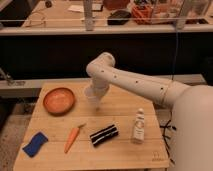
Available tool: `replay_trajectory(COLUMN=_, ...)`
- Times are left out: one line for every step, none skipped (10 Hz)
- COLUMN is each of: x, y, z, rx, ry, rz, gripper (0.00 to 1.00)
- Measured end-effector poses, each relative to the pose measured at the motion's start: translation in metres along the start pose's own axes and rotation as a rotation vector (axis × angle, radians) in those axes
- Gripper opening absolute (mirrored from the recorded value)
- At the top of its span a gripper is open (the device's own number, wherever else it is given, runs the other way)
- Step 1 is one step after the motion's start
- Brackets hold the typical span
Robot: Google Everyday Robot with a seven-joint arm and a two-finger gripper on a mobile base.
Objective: Pick up the ceramic cup
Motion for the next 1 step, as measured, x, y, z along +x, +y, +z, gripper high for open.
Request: replay_trajectory(x=-0.0019, y=-0.0032, z=-0.0057, rx=0.001, ry=-0.003, rz=-0.007, gripper=0.04)
